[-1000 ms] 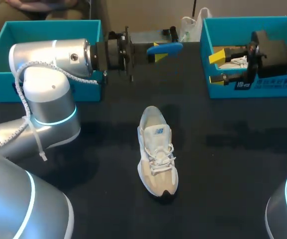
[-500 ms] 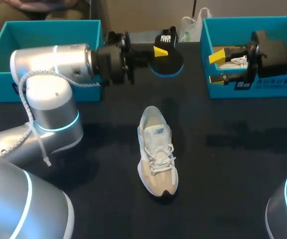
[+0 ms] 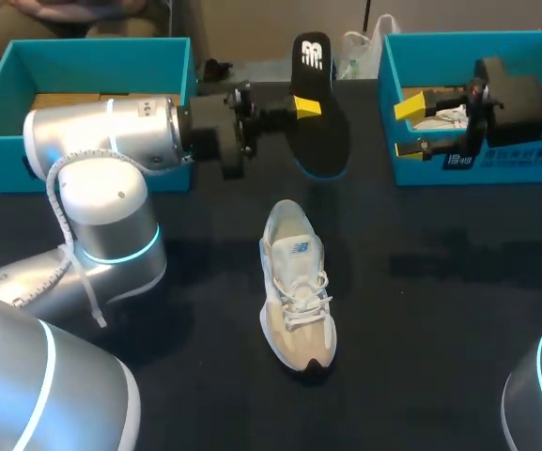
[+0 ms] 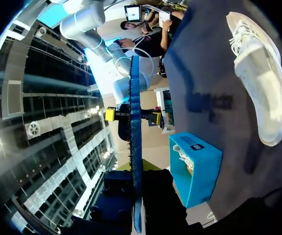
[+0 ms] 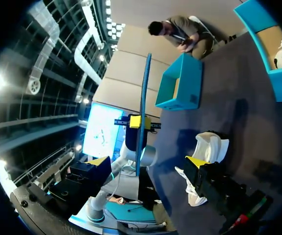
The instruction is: Take the shoe out of the shoebox, open the shoe tongue, remove and reinsert the insole, then place the shoe into the shoebox
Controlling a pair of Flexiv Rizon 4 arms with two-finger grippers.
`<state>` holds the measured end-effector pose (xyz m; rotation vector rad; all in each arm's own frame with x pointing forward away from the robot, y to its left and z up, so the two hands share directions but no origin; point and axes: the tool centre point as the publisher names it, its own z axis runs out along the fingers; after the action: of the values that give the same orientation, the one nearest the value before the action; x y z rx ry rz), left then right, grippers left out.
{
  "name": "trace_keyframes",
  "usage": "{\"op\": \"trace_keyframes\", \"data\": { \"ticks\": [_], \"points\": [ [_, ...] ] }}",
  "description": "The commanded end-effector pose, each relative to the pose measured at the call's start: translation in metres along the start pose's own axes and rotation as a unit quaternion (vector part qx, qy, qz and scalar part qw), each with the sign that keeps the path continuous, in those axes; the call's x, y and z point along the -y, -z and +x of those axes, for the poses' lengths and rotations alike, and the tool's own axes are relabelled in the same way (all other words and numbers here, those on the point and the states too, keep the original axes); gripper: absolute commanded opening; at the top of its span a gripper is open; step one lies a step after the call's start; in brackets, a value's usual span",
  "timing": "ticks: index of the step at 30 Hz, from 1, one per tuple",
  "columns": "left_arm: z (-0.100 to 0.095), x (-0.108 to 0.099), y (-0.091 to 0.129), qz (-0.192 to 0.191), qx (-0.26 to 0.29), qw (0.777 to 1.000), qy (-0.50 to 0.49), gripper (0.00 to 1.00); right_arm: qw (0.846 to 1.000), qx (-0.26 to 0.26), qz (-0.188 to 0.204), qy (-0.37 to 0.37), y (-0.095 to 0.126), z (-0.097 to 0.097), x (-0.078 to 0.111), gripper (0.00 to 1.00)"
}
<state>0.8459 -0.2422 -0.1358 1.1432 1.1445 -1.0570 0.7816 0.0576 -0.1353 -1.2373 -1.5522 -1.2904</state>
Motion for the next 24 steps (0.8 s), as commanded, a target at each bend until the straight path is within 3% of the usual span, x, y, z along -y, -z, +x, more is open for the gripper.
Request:
{"op": "trace_keyframes", "data": {
  "ticks": [1,8,24],
  "points": [
    [0.001,0.005,-0.003,-0.011,0.002,1.000,0.011,0.00,1.000,0.001,-0.001,0.000,-0.001,0.000,0.000,1.00],
    [0.003,0.007,-0.006,-0.013,0.000,1.000,0.010,0.00,1.000,0.000,-0.001,0.000,-0.002,0.000,0.000,1.00],
    [0.016,0.013,-0.034,-0.021,0.006,1.000,0.006,0.00,0.999,-0.029,0.022,0.007,-0.030,0.001,0.000,1.00]
  ]
}}
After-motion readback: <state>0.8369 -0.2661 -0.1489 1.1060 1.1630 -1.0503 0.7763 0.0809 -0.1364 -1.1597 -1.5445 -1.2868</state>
